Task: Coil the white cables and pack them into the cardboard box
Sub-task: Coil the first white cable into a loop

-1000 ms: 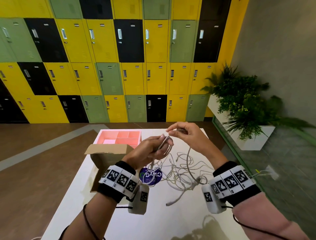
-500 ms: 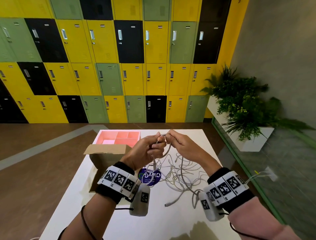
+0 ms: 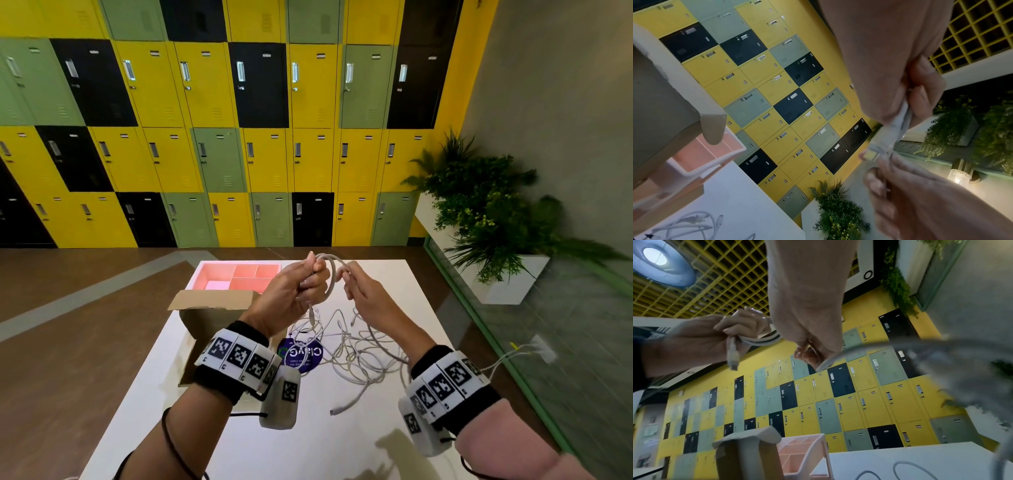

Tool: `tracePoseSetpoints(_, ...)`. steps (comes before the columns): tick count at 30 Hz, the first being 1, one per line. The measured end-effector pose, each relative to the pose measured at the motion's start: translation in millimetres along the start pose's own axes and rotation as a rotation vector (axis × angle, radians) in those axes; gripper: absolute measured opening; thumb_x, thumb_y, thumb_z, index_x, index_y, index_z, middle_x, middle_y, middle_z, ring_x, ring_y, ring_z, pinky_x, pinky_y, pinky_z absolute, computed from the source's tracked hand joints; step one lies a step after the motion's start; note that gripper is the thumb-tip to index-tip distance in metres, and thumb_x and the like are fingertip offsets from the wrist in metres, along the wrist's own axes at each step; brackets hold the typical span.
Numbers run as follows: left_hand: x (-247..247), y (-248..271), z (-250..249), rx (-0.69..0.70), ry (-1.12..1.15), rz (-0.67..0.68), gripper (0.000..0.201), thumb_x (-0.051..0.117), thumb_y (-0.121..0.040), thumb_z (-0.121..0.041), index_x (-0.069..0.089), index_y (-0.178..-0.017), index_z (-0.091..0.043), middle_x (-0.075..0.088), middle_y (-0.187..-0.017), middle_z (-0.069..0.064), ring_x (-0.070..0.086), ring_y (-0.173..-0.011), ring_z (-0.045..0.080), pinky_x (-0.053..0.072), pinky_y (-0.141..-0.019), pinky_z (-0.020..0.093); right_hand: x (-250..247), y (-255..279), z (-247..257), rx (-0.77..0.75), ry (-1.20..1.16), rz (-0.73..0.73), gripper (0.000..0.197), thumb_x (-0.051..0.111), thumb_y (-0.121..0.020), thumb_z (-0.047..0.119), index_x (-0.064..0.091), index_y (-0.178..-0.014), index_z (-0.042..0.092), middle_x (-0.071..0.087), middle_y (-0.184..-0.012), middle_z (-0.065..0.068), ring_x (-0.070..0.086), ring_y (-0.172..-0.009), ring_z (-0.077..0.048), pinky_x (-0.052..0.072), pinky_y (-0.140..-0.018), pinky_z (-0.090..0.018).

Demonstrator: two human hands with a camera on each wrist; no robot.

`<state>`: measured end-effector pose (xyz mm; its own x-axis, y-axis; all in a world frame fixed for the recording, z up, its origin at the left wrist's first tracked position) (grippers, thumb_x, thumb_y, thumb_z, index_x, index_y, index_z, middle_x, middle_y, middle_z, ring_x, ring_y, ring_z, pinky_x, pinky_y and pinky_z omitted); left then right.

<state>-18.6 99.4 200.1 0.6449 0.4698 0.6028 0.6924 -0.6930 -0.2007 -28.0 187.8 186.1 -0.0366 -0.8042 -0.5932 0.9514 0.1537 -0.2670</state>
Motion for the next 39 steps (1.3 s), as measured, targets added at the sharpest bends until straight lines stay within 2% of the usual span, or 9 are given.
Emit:
tracePoseSetpoints(3, 2.2, 0.3, -3.2, 0.032, -0.063, 0.017, 0.029, 0.032, -0.1, -0.028, 0.051, -0.089, -0.01, 0.038, -0.057, -0.01, 0.034, -0.042, -0.001, 0.024, -0.046, 0.016, 21.2, 1.4, -20.6, 0.163, 0.144, 0.119, 0.024, 0.026, -0.104, 0.023, 0.048, -0.107, 0.016, 0.049, -0.072, -0.002, 0.042, -0.059, -0.013, 0.034, -0.059, -0.03)
tracePoseSetpoints(8, -8.6, -0.9, -11.3, 0.113, -0.203, -0.091, 0.037, 0.026, -0.103, -0.021, 0.051, -0.119, 0.002, 0.039, -0.059, -0.008, 0.031, -0.044, 0.001, 0.022, -0.048, 0.019, 56.2, 18.1, -23.0, 0.222, 0.417, 0.462, 0.03, 0.034, -0.096, 0.004, 0.053, -0.117, 0.012, 0.058, -0.124, -0.01, 0.056, -0.105, -0.025, 0.036, -0.077, -0.027)
tracePoseSetpoints(11, -22.0, 1.1, -12.5, 0.129, -0.307, -0.177, 0.04, 0.028, -0.103, -0.02, 0.046, -0.126, 0.007, 0.05, -0.063, -0.004, 0.041, -0.05, 0.003, 0.04, -0.056, 0.014, 65.2, 26.5, -2.2, 0.164, 0.457, 0.555, 0.028, 0.035, -0.1, 0.012, 0.054, -0.12, 0.01, 0.059, -0.124, -0.01, 0.053, -0.093, -0.02, 0.037, -0.075, -0.028)
tracePoseSetpoints(14, -36.0, 3.7, -11.2, 0.127, -0.406, -0.247, 0.038, 0.028, -0.103, -0.02, 0.042, -0.132, 0.0, 0.064, -0.074, -0.001, 0.061, -0.062, 0.005, 0.047, -0.064, 0.014, 72.0, 32.0, 14.2, 0.083, 0.526, 0.594, 0.03, 0.035, -0.103, 0.025, 0.054, -0.116, 0.005, 0.06, -0.116, -0.017, 0.057, -0.098, -0.031, 0.041, -0.078, -0.036)
tracePoseSetpoints(18, -42.7, 7.2, -9.0, 0.109, -0.599, -0.312, 0.026, 0.03, -0.103, -0.022, 0.048, -0.121, -0.014, 0.071, -0.083, 0.001, 0.071, -0.076, 0.013, 0.052, -0.064, 0.018, 64.5, 28.4, 29.9, -0.022, 0.558, 0.514, 0.022, 0.039, -0.101, 0.021, 0.054, -0.11, 0.008, 0.063, -0.111, -0.013, 0.06, -0.097, -0.029, 0.047, -0.079, -0.039)
tracePoseSetpoints(24, -38.8, 6.0, -8.3, 0.032, -0.889, -0.318, 0.033, 0.03, -0.104, -0.015, 0.044, -0.105, 0.016, 0.062, -0.073, 0.007, 0.063, -0.054, 0.006, 0.049, -0.053, 0.017, 35.2, 15.8, 54.0, -0.149, 0.477, 0.272, 0.02, 0.048, -0.099, 0.025, 0.059, -0.108, 0.011, 0.068, -0.101, -0.009, 0.061, -0.079, -0.026, 0.051, -0.071, -0.042)
tracePoseSetpoints(31, -35.5, 9.3, 7.9, -0.076, -0.951, -0.234, 0.034, 0.026, -0.104, -0.021, 0.051, -0.108, 0.002, 0.067, -0.075, 0.005, 0.068, -0.058, 0.014, 0.051, -0.057, 0.023, 2.9, 5.2, 67.2, -0.246, 0.297, 0.118, 0.02, 0.061, -0.092, 0.025, 0.06, -0.08, 0.008, 0.058, -0.065, 0.0, 0.044, -0.054, -0.004, 0.031, -0.051, -0.016)
tracePoseSetpoints(34, -31.0, 14.8, 10.2, -0.122, -0.914, -0.229, 0.032, 0.026, -0.105, -0.02, 0.053, -0.111, -0.004, 0.065, -0.068, 0.002, 0.059, -0.049, 0.01, 0.04, -0.048, 0.019, -8.2, 3.4, 69.6, -0.257, 0.198, 0.1, 0.018, 0.064, -0.09, 0.025, 0.061, -0.083, 0.009, 0.047, -0.06, 0.012, 0.044, -0.055, -0.002, 0.033, -0.052, -0.013)
tracePoseSetpoints(39, -27.2, 18.5, 20.2, -0.145, -0.643, -0.174, 0.036, 0.026, -0.105, -0.022, 0.056, -0.104, -0.003, 0.037, -0.057, -0.001, 0.026, -0.048, 0.009, 0.022, -0.047, 0.021, -20.0, 0.9, 58.8, -0.217, -0.032, 0.062, 0.022, 0.07, -0.085, 0.027, 0.057, -0.087, 0.01, 0.04, -0.056, 0.004, 0.032, -0.051, -0.006, 0.026, -0.05, -0.016)
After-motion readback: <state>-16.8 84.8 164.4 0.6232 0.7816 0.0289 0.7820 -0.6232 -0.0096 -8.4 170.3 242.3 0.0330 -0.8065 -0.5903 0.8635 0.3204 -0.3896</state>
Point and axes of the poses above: each hand's wrist, its own y-axis away from the middle knuckle, its own x-axis out of the palm, z = x × y, the point moved 10 cm from there along -y, towards the middle knuckle
